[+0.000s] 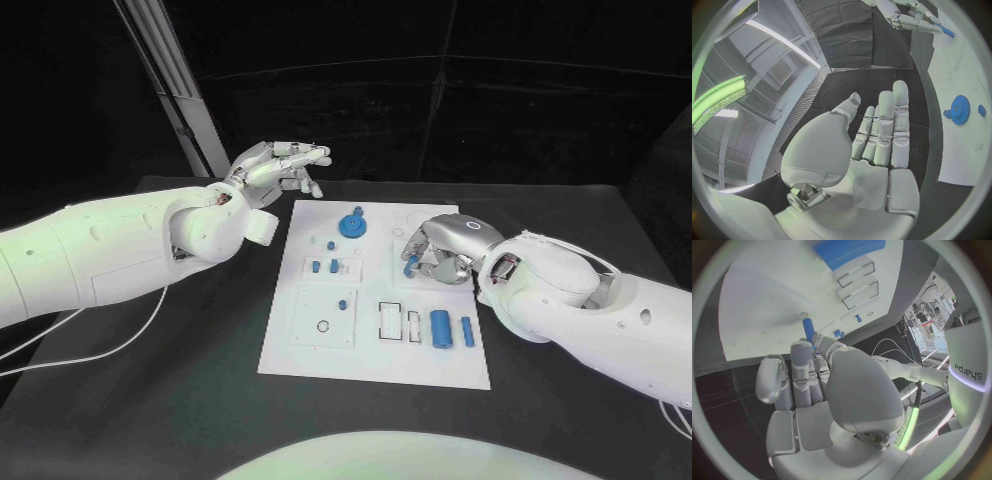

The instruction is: Assemble the parts on the task board

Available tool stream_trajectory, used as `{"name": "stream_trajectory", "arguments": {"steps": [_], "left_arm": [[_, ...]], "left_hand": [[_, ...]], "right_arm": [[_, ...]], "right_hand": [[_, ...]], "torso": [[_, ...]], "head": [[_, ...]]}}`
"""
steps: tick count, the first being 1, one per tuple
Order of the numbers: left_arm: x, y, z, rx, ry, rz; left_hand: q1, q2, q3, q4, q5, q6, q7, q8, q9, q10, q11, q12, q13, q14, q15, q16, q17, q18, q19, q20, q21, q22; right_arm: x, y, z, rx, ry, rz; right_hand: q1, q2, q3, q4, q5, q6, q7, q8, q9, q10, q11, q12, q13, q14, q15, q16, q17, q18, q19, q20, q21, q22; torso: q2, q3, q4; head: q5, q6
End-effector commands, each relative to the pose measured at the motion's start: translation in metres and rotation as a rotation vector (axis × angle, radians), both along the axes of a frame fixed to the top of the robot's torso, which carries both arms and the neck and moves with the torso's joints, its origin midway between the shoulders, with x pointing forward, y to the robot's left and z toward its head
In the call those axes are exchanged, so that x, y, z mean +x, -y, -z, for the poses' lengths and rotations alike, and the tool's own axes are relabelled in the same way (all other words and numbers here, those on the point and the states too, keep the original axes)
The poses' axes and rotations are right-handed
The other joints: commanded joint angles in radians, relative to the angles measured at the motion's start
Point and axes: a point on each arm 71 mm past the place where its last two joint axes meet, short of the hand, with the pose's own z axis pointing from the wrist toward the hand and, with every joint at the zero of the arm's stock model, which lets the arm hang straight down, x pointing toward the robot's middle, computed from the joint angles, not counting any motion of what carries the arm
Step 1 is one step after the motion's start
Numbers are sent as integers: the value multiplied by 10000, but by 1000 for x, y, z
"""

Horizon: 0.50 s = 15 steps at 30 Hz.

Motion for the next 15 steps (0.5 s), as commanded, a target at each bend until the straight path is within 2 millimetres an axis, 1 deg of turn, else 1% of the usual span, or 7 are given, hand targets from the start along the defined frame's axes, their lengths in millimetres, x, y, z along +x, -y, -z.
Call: {"name": "stream_trajectory", "arguments": {"steps": [1,5,7,11,14,15], "left_arm": [[0,0,-1,-66,27,47],[1,-1,-1,-53,31,12],[1,-1,-1,-56,32,20],[1,2,-1,-78,31,84],[1,3,-1,-89,28,119],[0,4,-1,-94,28,134]], "left_hand": [[4,67,-33,-6,-11,-44,-50,32,9,-39,-5,50,-9,-67,12,68,-10,134,79,-1,-37,-9],[4,67,-33,-6,-11,-44,-50,32,9,-39,-5,50,-9,-67,12,68,-10,134,79,-1,-37,-9],[13,79,-32,-9,-12,-39,-52,42,10,-43,-6,58,-11,-69,11,70,-14,134,81,-2,-40,-12],[17,84,-32,-10,-12,-36,-54,46,10,-45,-7,61,-12,-71,10,71,-15,135,82,-2,-42,-14],[17,84,-32,-10,-12,-36,-54,46,10,-45,-7,61,-12,-71,10,71,-15,135,82,-2,-42,-14],[17,84,-32,-10,-12,-36,-54,46,10,-45,-7,61,-12,-71,10,71,-15,135,82,-2,-42,-14]], "right_arm": [[-5,-2,-10,687,521,-81],[-14,-7,-18,1143,711,-436],[-18,-12,-22,1405,758,-712],[-24,-28,-26,1793,688,-1210],[-27,-40,-27,2006,559,-1545],[-29,-47,-27,2109,478,-1742]], "right_hand": [[-73,-64,72,9,69,41,12,23,-4,468,-402,-20,18,54,-14,61,12,-68,67,-5,52,13],[-102,-100,162,-31,84,59,27,15,-6,495,-394,-60,21,72,-13,147,91,-87,124,-5,109,106],[-104,-110,238,-70,100,73,38,9,-7,516,-387,-87,24,90,-8,235,182,-100,160,-3,147,166],[-120,-130,276,-90,111,73,53,0,-10,520,-378,-111,25,94,-3,265,203,-105,174,0,165,192],[-135,-141,288,-95,113,70,62,-7,-12,519,-373,-124,24,95,1,279,212,-106,176,2,170,198],[-144,-148,298,-99,115,64,67,-13,-15,517,-369,-133,24,95,4,287,217,-106,175,3,172,198]], "torso": [[-2,6,12],[1,-4,-6],[12,2,-7],[15,-1,24],[17,-13,35],[20,-16,40]], "head": [[8,20],[42,18],[55,31],[96,26],[126,1],[149,-6]]}}
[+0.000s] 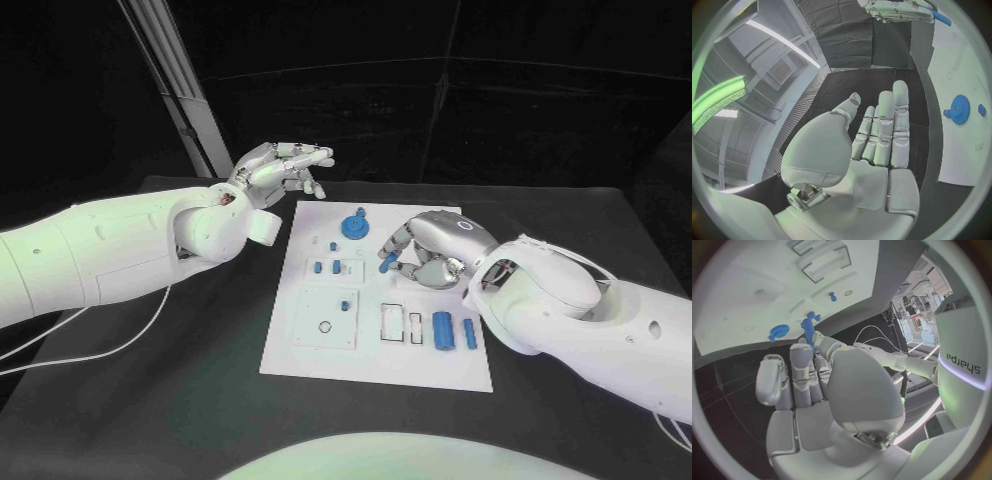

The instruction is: Assemble the parts on the task board

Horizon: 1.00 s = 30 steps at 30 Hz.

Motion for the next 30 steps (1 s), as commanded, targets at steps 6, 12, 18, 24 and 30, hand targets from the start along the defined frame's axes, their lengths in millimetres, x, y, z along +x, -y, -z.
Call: {"name": "stream_trajectory", "arguments": {"steps": [6,12,18,24,30], "left_arm": [[0,3,-2,-107,38,131],[-1,5,-2,-129,43,180],[-1,7,-2,-140,43,218],[-1,8,-2,-146,43,236],[0,8,-2,-152,44,255]], "left_hand": [[17,84,-32,-11,-12,-36,-53,46,11,-45,-7,62,-14,-71,10,34,-17,135,82,-2,-42,-16],[17,84,-32,-11,-12,-36,-53,46,11,-45,-7,62,-14,-71,10,34,-17,135,82,-2,-42,-16],[26,93,-34,-14,-12,-38,-54,54,10,-52,-8,70,-17,-74,9,37,-21,135,83,-3,-46,-21],[27,94,-36,-15,-12,-39,-54,55,10,-54,-8,72,-18,-76,8,38,-22,135,84,-3,-47,-22],[27,94,-36,-15,-12,-39,-54,55,10,-54,-8,72,-18,-76,8,38,-22,135,84,-3,-47,-22]], "right_arm": [[-10,-37,4,733,-356,-1270],[-20,-58,24,536,-882,-1940],[-24,-70,40,215,-1278,-2289],[-25,-75,50,-126,-1459,-2411],[-26,-81,56,-304,-1518,-2562]], "right_hand": [[-77,-55,98,-17,75,14,53,-30,-19,464,-382,-100,4,92,14,62,20,-108,66,12,60,14],[-103,-62,121,-25,89,-4,64,-49,-26,449,-371,-130,1,84,24,67,12,-104,51,19,55,0],[-113,-60,158,-45,108,-21,74,-68,-32,434,-361,-163,-1,76,32,79,12,-100,37,27,52,-11],[-110,-50,192,-64,128,-29,76,-79,-35,428,-357,-182,-1,71,37,89,15,-99,32,32,53,-11],[-115,-49,205,-72,135,-32,80,-84,-36,425,-353,-193,-1,67,39,93,15,-97,25,35,50,-18]], "torso": [[7,2,-8],[12,6,-17],[2,6,-11],[8,14,-6],[8,16,-11]], "head": [[192,-122],[291,-193],[355,-267],[418,-311],[448,-326]]}}
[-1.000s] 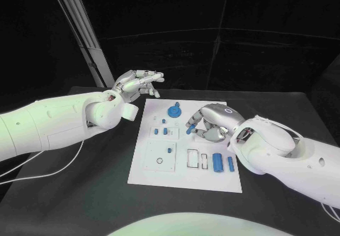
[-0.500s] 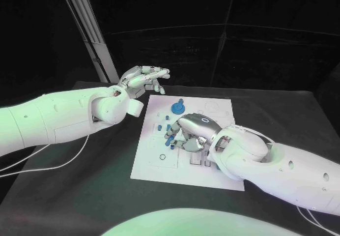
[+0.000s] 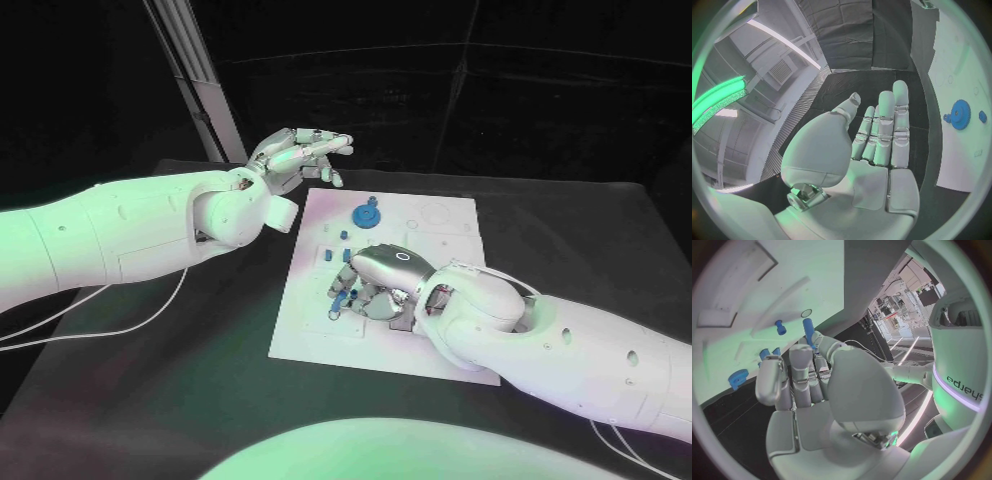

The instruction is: Assemble the parts on the task board

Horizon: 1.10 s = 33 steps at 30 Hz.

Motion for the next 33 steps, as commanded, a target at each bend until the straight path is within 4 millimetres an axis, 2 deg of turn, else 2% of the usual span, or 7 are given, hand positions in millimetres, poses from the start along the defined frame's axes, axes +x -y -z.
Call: {"name": "stream_trajectory", "arguments": {"steps": [1,33], "left_arm": [[0,2,-2,-112,49,125],[1,3,-1,-109,25,166]], "left_hand": [[27,94,-36,-15,-12,-39,-54,56,9,-55,-8,25,-11,-76,8,39,-16,135,84,-3,-48,-11],[27,94,-36,-15,-12,-39,-54,56,9,-55,-8,25,-11,-76,8,39,-16,135,84,-3,-48,-11]], "right_arm": [[-2,-3,1,-201,-22,-335],[1,-9,9,-1200,497,-139]], "right_hand": [[-49,16,70,10,46,8,46,-35,-11,422,-348,-61,17,31,2,52,10,-99,26,35,51,-15],[-67,19,116,-20,64,5,51,-49,-13,425,-342,-89,20,15,10,43,-21,-92,3,43,42,-37]], "torso": [[0,3,7],[-4,-7,6]], "head": [[21,-19],[35,-59]]}}
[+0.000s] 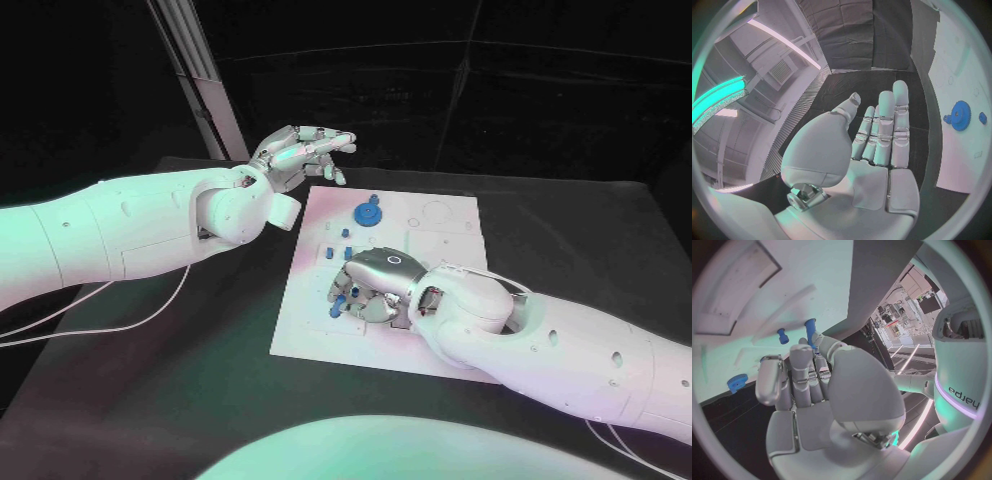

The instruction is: Assemble the parts on the task board

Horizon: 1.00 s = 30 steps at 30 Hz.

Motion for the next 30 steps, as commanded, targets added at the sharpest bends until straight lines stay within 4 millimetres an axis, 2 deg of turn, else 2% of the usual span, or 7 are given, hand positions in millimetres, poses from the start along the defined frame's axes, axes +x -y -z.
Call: {"name": "stream_trajectory", "arguments": {"steps": [1,10,13,17,25,30], "left_arm": [[0,2,-2,-101,31,123],[0,1,-1,-70,29,125],[0,1,-1,-59,20,125],[0,1,-1,-47,-5,136],[0,0,-1,-18,-58,140],[0,0,-1,-21,-78,170]], "left_hand": [[27,94,-36,-15,-12,-39,-54,56,10,-55,-8,25,-13,-76,8,39,-16,135,84,-3,-48,-13],[27,94,-36,-15,-12,-39,-54,56,10,-55,-8,25,-13,-76,8,39,-16,135,84,-3,-48,-13],[27,94,-36,-15,-12,-39,-54,56,10,-55,-8,25,-13,-76,8,39,-16,135,84,-3,-48,-13],[26,101,-58,-14,-13,-53,-52,69,6,-77,-7,44,-22,-86,10,46,-27,133,85,-4,-60,-26],[25,101,-61,-13,-13,-55,-51,70,6,-79,-6,47,-23,-88,10,47,-28,133,85,-4,-62,-28],[23,100,-64,-12,-13,-56,-50,71,5,-81,-6,48,-24,-89,10,47,-29,133,85,-3,-63,-29]], "right_arm": [[0,-1,1,-510,178,4],[-4,-6,4,-646,-15,-297],[-7,-7,4,-478,-95,-374],[-8,-8,3,-197,-79,-365],[-8,-9,0,203,77,-196],[-6,-7,-3,645,273,-6]], "right_hand": [[4,89,72,-31,70,19,68,-52,-5,423,-338,-19,15,6,12,22,-53,-84,-24,45,24,-54],[-390,-113,-75,35,88,-147,93,-182,-42,275,-295,-198,-7,-85,62,-68,-220,-45,-178,89,-66,-216],[-910,-395,-404,283,17,-486,179,-305,-96,-197,-165,-477,-76,-126,174,-119,-321,-2,-353,166,-194,-435],[-1150,-562,-669,412,22,-857,250,-312,-114,-502,-64,-599,-65,-294,252,-435,-759,109,-709,253,-473,-903],[-1283,-651,-1011,519,8,-1173,318,-294,-102,-778,19,-611,-51,-408,318,-587,-980,161,-879,331,-631,-1130],[-1259,-624,-1331,559,5,-1466,369,-294,-102,-1240,96,-634,-61,-566,382,-813,-1307,238,-1147,391,-864,-1487]], "torso": [[-1,-4,-3],[-7,-2,-10],[-5,-6,-16],[-1,-8,-8],[-1,-4,-6],[-6,0,-12]], "head": [[-13,4],[-8,-1],[-1,0],[-7,5],[-2,19],[-15,35]]}}
